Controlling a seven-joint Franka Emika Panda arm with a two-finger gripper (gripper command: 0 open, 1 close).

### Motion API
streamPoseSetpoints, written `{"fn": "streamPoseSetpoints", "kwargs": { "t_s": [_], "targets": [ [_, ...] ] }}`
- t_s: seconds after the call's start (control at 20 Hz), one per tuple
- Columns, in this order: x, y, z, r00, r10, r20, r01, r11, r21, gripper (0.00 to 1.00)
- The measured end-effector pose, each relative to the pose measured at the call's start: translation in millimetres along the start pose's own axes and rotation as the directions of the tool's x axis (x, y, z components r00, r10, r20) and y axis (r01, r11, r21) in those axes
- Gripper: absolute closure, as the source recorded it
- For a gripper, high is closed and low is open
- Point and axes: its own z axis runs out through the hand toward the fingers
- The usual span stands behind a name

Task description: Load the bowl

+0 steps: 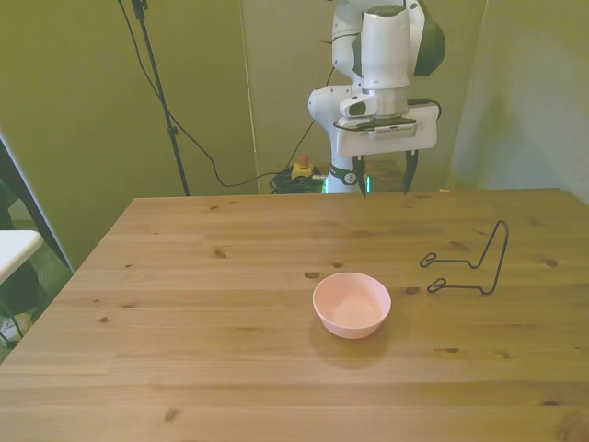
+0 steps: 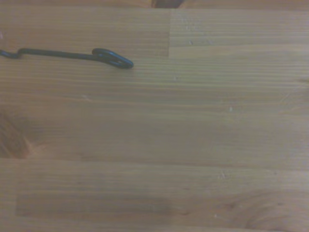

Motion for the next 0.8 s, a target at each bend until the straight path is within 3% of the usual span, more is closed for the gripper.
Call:
{"fn": "streamPoseSetpoints", "kwargs": {
  "t_s": [0.15,0.35,0.45,0.8],
  "targets": [
    [2.3,-1.1,-2.4,1.0,-0.011,-0.021,0.01,1.0,-0.027,0.0],
    [53.1,-17.6,-49.7,0.992,-0.042,-0.123,0.033,0.997,-0.068,0.0],
    [81.8,-29.6,-54.4,0.989,-0.041,-0.143,0.031,0.997,-0.075,0.0],
    [153.2,-81.0,-8.3,0.986,-0.008,-0.164,0.0,0.999,-0.052,0.0]
  ]
}}
